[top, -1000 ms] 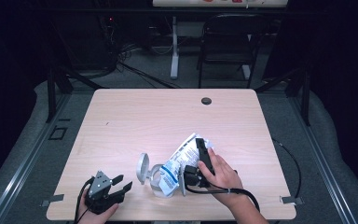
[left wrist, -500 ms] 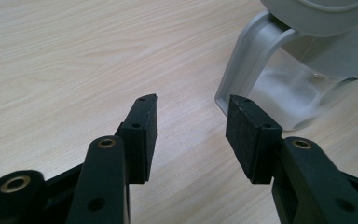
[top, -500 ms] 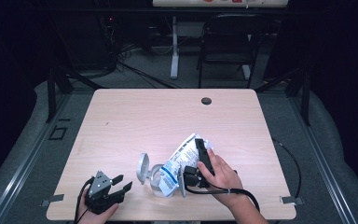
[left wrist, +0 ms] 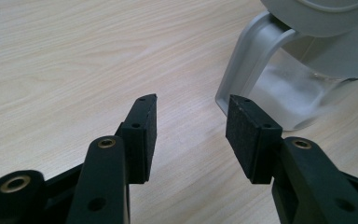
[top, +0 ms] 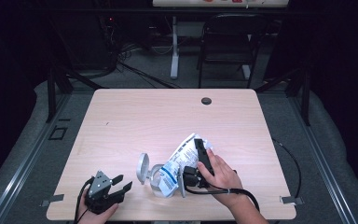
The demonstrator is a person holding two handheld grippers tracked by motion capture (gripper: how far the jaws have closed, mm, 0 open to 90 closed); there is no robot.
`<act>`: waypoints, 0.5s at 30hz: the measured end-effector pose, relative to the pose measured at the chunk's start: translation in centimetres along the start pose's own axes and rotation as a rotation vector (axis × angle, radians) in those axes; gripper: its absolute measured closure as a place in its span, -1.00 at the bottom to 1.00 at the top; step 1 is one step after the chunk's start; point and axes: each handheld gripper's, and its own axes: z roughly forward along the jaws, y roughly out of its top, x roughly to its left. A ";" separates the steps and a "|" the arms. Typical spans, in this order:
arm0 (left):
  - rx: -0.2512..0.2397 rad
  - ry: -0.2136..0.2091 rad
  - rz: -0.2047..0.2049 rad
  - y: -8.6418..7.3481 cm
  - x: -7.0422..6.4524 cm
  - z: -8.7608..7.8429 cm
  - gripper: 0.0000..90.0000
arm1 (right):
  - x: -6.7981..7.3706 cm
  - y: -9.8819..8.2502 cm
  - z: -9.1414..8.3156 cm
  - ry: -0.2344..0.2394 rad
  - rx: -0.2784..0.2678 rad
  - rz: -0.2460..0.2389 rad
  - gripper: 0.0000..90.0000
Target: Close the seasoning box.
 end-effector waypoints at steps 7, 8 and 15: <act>-0.002 0.000 -0.001 0.0 0.0 0.0 0.20 | 0.0 0.0 0.0 -0.003 -0.017 0.004 0.15; -0.001 -0.001 0.000 0.0 0.0 0.0 0.20 | 0.0 0.0 0.0 -0.003 -0.018 0.004 0.16; 0.000 0.000 0.001 0.0 0.0 0.0 0.20 | -0.1 0.1 -0.1 0.001 -0.015 0.001 0.20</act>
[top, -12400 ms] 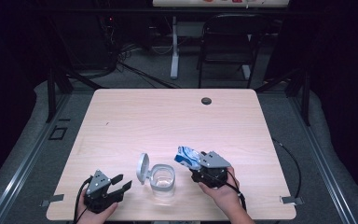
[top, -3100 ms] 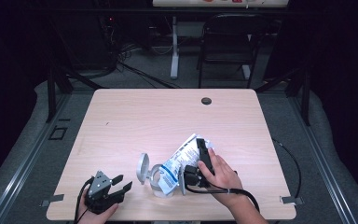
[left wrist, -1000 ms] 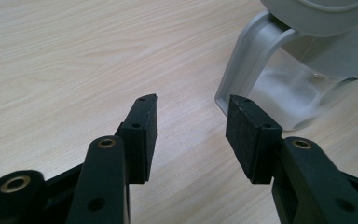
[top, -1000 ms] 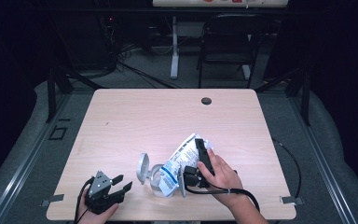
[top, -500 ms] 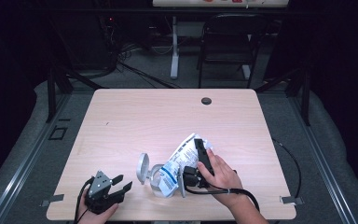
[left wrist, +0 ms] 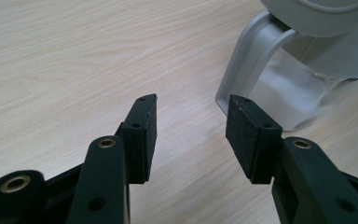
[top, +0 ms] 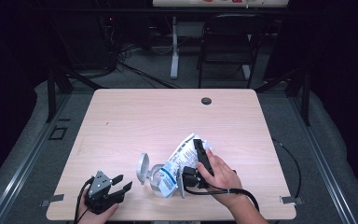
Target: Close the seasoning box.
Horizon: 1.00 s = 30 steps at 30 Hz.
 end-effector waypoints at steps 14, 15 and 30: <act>0.000 0.001 0.000 0.0 0.0 0.0 0.20 | -0.3 0.1 -0.1 0.002 -0.004 0.013 0.32; 0.001 0.000 0.001 0.0 0.0 0.0 0.20 | -0.3 0.1 -0.1 0.001 -0.005 0.014 0.32; 0.004 0.001 0.002 0.0 0.0 0.0 0.20 | -0.2 0.0 -0.2 0.001 -0.020 0.038 0.39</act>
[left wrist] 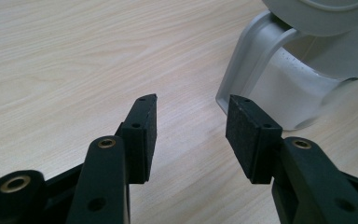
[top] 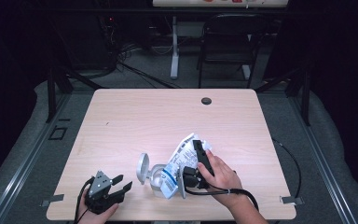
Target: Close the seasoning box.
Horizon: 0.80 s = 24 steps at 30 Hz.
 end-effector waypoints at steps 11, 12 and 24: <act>0.001 -0.001 -0.001 0.0 0.0 0.0 0.20 | -0.1 0.0 -0.2 0.005 0.014 -0.001 0.44; 0.001 0.000 -0.001 0.0 0.0 0.0 0.20 | -0.1 0.0 -0.2 0.006 0.012 0.001 0.44; -0.002 0.002 -0.005 -0.1 0.0 0.0 0.21 | -0.2 0.0 -0.2 0.001 0.001 0.019 0.48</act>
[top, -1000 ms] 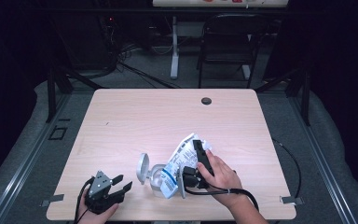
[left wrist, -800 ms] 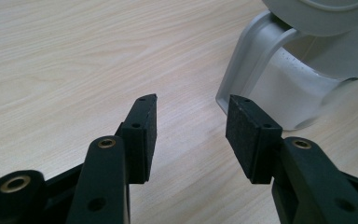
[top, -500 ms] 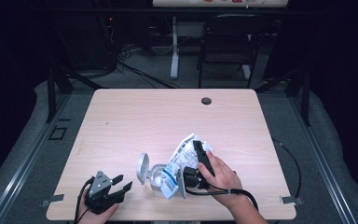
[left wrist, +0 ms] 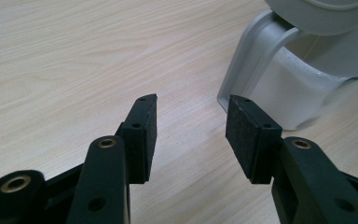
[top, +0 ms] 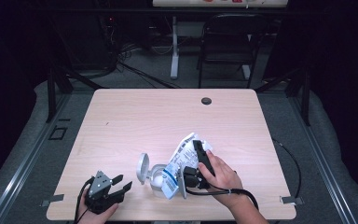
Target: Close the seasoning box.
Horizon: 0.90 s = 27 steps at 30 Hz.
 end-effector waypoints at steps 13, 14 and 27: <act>0.000 -0.001 0.004 0.0 0.0 0.0 0.21 | 0.1 0.0 0.0 0.012 -0.001 0.011 0.50; 0.002 -0.001 0.000 0.0 0.0 0.0 0.21 | 0.1 0.0 0.0 0.015 0.000 0.014 0.50; 0.003 0.000 0.007 0.0 0.0 0.0 0.21 | 0.7 -0.7 0.1 0.075 0.018 0.096 0.50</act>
